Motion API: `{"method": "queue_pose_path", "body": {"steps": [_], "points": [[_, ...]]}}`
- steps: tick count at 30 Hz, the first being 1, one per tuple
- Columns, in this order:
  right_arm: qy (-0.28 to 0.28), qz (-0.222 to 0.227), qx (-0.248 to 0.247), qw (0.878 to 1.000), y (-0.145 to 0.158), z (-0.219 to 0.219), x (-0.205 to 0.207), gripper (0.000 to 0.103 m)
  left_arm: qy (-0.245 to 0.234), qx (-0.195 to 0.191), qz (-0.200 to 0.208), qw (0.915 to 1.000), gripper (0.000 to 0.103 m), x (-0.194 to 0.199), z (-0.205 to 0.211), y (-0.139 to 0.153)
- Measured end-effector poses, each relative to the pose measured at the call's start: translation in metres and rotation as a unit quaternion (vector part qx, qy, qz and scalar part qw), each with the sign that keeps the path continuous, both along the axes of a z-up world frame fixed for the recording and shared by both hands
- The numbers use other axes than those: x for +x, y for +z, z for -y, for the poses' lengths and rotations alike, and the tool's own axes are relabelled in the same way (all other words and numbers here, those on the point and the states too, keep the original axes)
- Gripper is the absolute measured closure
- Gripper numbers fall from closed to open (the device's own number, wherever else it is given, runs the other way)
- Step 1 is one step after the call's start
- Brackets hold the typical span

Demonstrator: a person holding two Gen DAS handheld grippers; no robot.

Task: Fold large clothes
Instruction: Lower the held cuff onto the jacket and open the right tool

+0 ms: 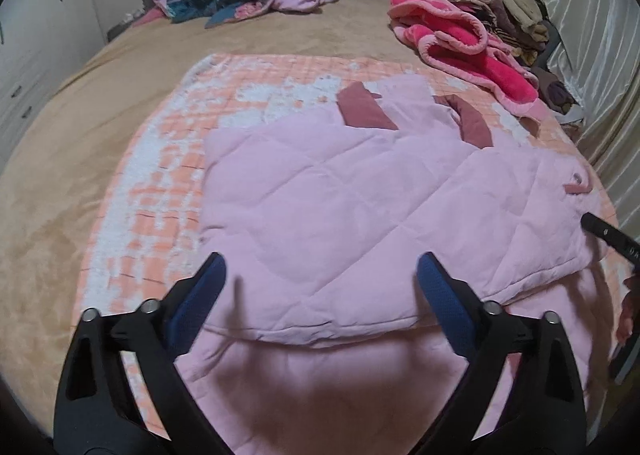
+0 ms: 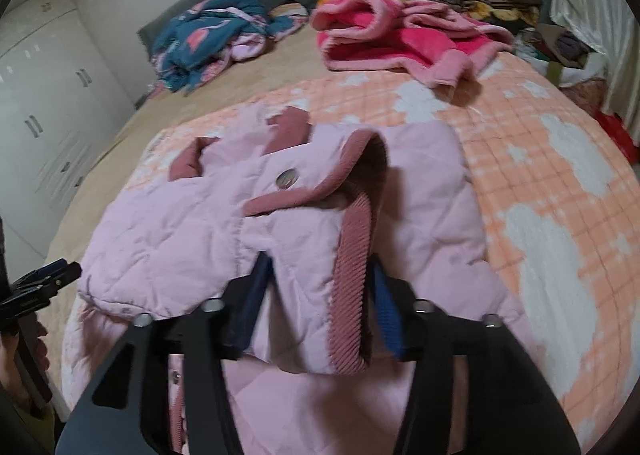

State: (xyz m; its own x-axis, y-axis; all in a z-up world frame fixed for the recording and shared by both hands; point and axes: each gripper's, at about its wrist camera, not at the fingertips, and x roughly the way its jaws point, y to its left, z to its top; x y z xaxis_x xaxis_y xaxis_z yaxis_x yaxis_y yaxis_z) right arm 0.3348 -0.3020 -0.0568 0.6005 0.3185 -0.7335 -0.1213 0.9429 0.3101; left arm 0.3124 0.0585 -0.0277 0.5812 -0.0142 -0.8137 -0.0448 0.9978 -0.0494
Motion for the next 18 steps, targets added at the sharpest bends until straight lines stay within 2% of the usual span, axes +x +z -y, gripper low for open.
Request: {"method": "queue_pose_path", "body": {"steps": [3,8,13,18], "points": [[-0.019,0.018,-0.013,1.000,0.009,0.008,-0.005,0.036,-0.002,-0.011,-0.006,0.9999,0.026,0.006,0.001,-0.003],[-0.030,0.059,-0.029,0.997,0.030,0.008,-0.012,0.036,-0.012,-0.009,-0.028,0.9995,0.029,0.015,0.007,-0.021],[0.013,0.085,-0.047,0.995,0.047,-0.021,-0.012,0.035,-0.018,0.000,-0.062,0.9979,0.026,0.022,0.011,-0.050],[0.078,0.076,-0.066,0.992,0.048,-0.067,-0.002,0.032,-0.018,-0.002,-0.069,0.9975,0.024,0.024,0.008,-0.056]]}}
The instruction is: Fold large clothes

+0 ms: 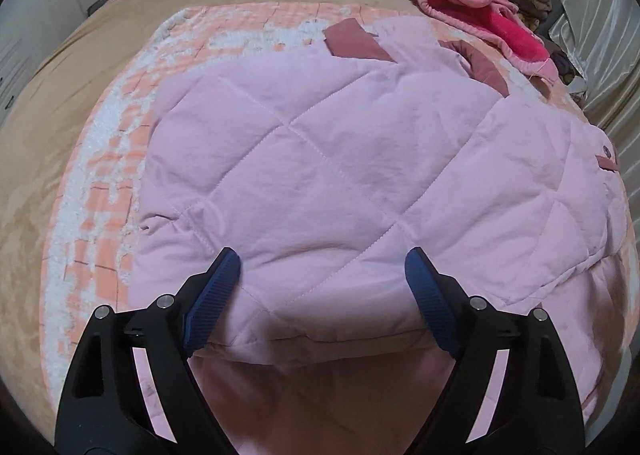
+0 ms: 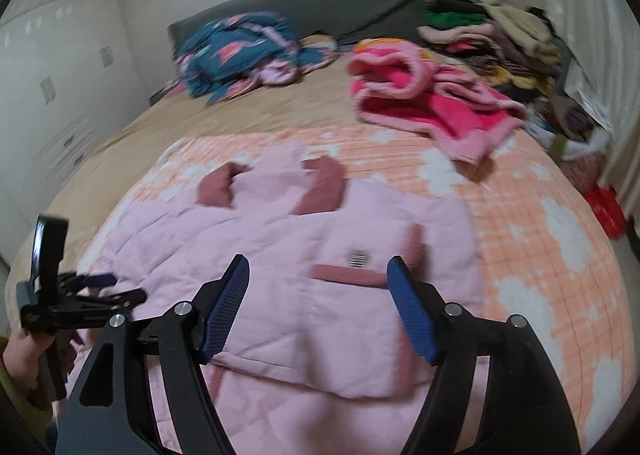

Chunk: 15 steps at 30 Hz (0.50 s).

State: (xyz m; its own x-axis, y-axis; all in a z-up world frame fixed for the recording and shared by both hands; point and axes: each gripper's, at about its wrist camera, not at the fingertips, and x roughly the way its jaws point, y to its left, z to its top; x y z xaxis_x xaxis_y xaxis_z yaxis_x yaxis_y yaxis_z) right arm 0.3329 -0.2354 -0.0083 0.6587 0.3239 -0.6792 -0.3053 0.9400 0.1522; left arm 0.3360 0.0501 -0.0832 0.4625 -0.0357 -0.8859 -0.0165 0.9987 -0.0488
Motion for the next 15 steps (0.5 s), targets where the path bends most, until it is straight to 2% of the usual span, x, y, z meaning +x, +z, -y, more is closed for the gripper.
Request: {"method": "queue_pose_path", "body": {"steps": [6,9,11,15], "points": [[0.039,-0.028,-0.046,0.998,-0.019,-0.048,0.019,0.031,0.000,-0.004,0.004,1.0000,0.024,0.000,0.000,0.000],[0.019,-0.083,-0.082,0.993,-0.057,-0.056,0.038,0.031,-0.002,-0.010,0.008,0.9999,0.024,-0.001,-0.002,0.000],[0.010,-0.105,-0.066,0.992,-0.080,-0.051,0.045,0.031,-0.004,-0.011,0.010,0.9999,0.024,-0.002,-0.002,0.000],[0.007,-0.095,-0.074,0.993,-0.090,-0.053,0.042,0.029,-0.008,-0.004,0.014,0.9999,0.024,-0.003,0.000,-0.001]]}}
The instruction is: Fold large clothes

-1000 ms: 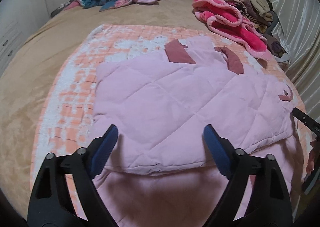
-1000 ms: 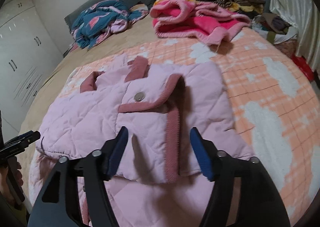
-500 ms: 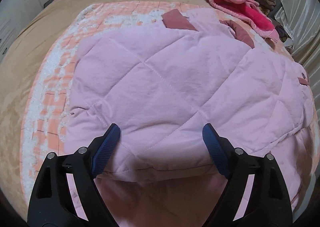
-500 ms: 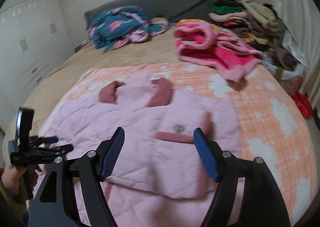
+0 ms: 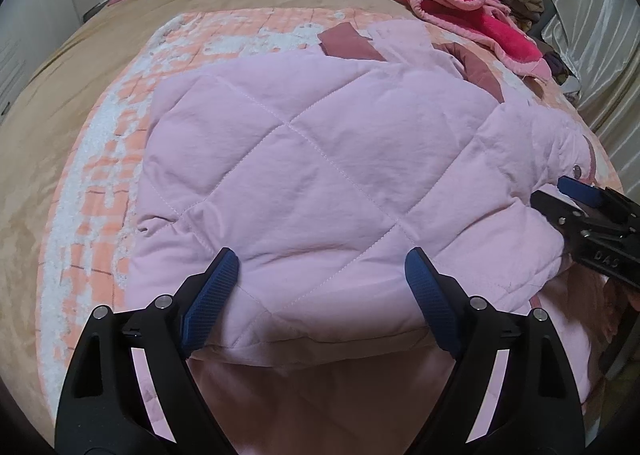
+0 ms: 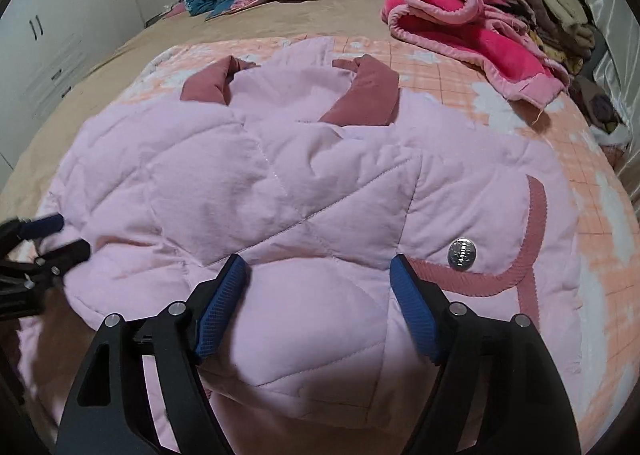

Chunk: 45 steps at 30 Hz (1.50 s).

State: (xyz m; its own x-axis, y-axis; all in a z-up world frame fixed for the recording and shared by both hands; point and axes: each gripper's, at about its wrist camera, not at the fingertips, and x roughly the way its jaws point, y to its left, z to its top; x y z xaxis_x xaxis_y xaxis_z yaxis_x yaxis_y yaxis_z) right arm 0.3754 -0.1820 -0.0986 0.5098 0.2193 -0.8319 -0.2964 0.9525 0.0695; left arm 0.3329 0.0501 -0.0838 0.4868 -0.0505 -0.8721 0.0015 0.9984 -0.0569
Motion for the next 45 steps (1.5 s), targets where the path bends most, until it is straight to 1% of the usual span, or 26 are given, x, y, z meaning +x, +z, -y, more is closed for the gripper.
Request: {"method": "queue_pose_path", "body": {"steps": [4,5,6,8,10,13,16,19,25,29,34,40,45], "points": [[-0.004,-0.005,0.012,1.000,0.004,0.005,-0.004,0.029,0.001,0.001,0.004,1.0000,0.024,-0.002,0.000,0.003],[-0.004,-0.004,0.013,1.000,0.006,0.005,-0.007,0.028,0.001,0.002,0.006,1.0000,0.021,-0.003,0.000,0.005],[-0.005,-0.003,0.013,1.000,0.007,0.008,-0.009,0.025,0.001,0.000,0.007,1.0000,0.019,-0.005,0.000,0.007],[-0.010,-0.003,0.024,1.000,0.009,0.014,-0.015,0.021,0.005,-0.004,0.012,0.9999,0.012,-0.008,-0.001,0.010],[-0.013,0.000,0.027,1.000,0.012,0.017,-0.022,0.018,0.010,-0.007,0.016,0.9998,0.009,-0.013,-0.002,0.014],[-0.012,0.007,0.024,1.000,0.015,0.018,-0.032,0.012,0.017,-0.002,0.022,0.9996,0.009,-0.020,-0.003,0.020],[-0.013,0.010,0.020,1.000,0.018,0.018,-0.038,0.009,0.031,0.001,0.025,0.9992,0.009,-0.027,-0.007,0.026],[-0.018,0.012,0.023,0.999,0.021,0.021,-0.044,0.007,0.046,-0.006,0.030,0.9985,0.009,-0.034,-0.013,0.033],[-0.025,0.021,0.034,0.999,0.031,0.024,-0.054,0.005,0.056,-0.003,0.048,0.9973,0.009,-0.046,-0.020,0.048],[-0.026,0.029,0.041,0.998,0.041,0.025,-0.062,0.005,0.048,-0.007,0.060,0.9970,0.009,-0.053,-0.020,0.057],[-0.026,0.043,0.047,0.998,0.053,0.025,-0.071,0.005,0.047,-0.003,0.079,0.9957,0.009,-0.064,-0.018,0.072],[-0.028,0.073,0.048,0.996,0.075,0.024,-0.086,0.005,0.049,0.006,0.089,0.9948,0.009,-0.074,-0.017,0.083],[-0.029,0.099,0.044,0.994,0.092,0.024,-0.098,0.005,0.050,0.005,0.099,0.9938,0.009,-0.080,-0.017,0.090]]}}
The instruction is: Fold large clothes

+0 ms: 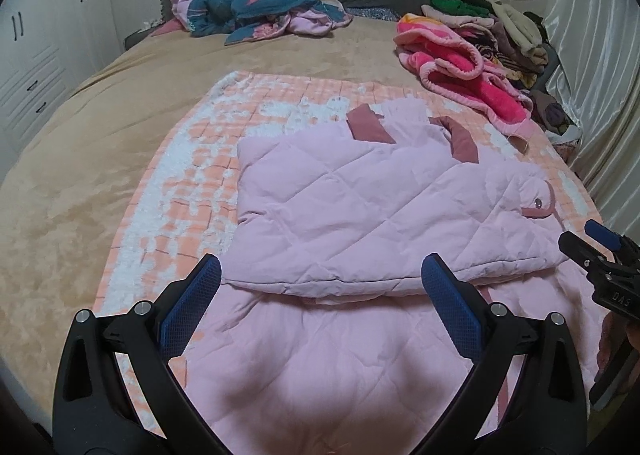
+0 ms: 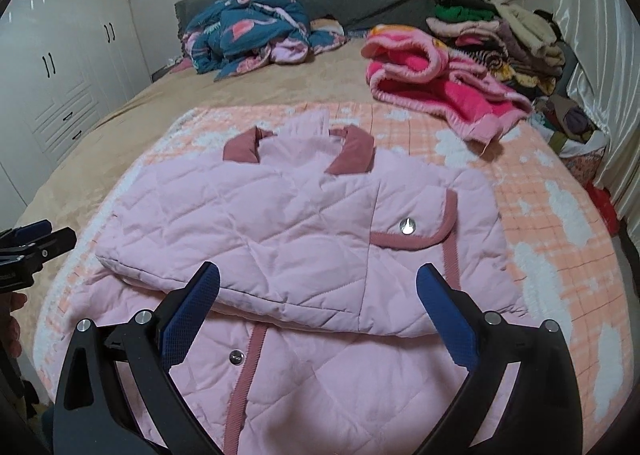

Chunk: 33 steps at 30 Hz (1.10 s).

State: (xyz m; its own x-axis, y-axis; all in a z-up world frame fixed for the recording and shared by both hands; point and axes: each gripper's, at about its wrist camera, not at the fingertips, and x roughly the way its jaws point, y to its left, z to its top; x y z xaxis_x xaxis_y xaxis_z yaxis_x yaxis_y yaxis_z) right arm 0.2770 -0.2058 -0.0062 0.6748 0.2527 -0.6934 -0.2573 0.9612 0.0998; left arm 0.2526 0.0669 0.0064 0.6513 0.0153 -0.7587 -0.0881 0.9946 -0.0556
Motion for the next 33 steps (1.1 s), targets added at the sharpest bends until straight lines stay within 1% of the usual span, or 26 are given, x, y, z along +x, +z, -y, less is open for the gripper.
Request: {"method": "queue_pose_path", "body": {"steps": [8,13,26,30,33], "points": [[0.004,0.025,0.012,1.000,0.023,0.001,-0.022,0.004,0.004,-0.002,0.017,0.9998,0.009,-0.018,0.003,0.014],[0.008,0.042,0.016,0.999,0.038,0.005,-0.038,0.004,0.006,0.005,0.023,0.9997,0.009,-0.029,0.006,0.019],[0.003,0.063,0.017,0.998,0.052,0.022,-0.069,0.004,0.004,0.012,0.041,0.9991,0.009,-0.061,0.019,0.029],[0.000,0.068,0.021,0.997,0.055,0.028,-0.079,0.004,0.008,0.023,0.051,0.9984,0.009,-0.071,0.023,0.033],[0.000,0.072,0.023,0.997,0.057,0.032,-0.085,0.004,0.008,0.023,0.055,0.9982,0.009,-0.078,0.026,0.036]]}}
